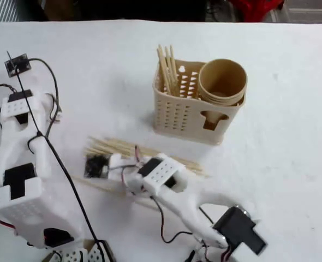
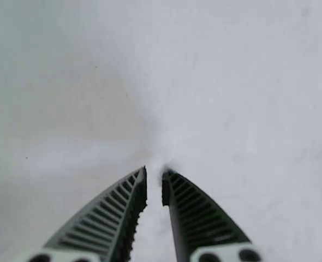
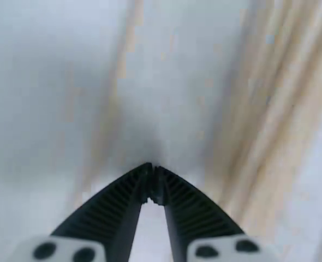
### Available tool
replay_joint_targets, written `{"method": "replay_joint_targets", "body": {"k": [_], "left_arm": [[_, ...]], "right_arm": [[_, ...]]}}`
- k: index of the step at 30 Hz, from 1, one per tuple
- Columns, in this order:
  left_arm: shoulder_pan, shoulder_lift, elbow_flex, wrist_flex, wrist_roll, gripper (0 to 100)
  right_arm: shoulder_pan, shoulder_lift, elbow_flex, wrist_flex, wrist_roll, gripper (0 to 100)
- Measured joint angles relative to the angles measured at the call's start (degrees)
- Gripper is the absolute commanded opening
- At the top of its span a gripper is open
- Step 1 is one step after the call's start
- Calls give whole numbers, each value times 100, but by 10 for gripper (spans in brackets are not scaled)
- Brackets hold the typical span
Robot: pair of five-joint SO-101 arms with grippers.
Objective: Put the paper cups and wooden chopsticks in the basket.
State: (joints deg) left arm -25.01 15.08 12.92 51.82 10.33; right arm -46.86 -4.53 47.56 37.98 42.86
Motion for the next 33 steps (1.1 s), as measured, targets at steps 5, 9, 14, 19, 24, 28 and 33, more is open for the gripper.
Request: {"method": "replay_joint_targets", "body": {"k": [5, 9, 14, 19, 24, 28, 33], "left_arm": [[0, 0, 0, 0, 0, 72], [0, 0, 0, 0, 0, 72], [0, 0, 0, 0, 0, 72], [-18, 0, 0, 0, 0, 72], [-18, 0, 0, 0, 0, 72], [-18, 0, 0, 0, 0, 72], [-18, 0, 0, 0, 0, 72]], "right_arm": [[325, -237, -62, 264, -158, 16], [-97, -1020, 123, 774, -246, 16], [-1020, -1908, 932, 721, -246, 16], [-1125, -2259, 1266, 571, -273, 16], [-1345, -2268, 1371, 563, -299, 16], [-1380, -2268, 1433, 545, -149, 16], [-1380, -2268, 1459, 545, 26, 16]]}}
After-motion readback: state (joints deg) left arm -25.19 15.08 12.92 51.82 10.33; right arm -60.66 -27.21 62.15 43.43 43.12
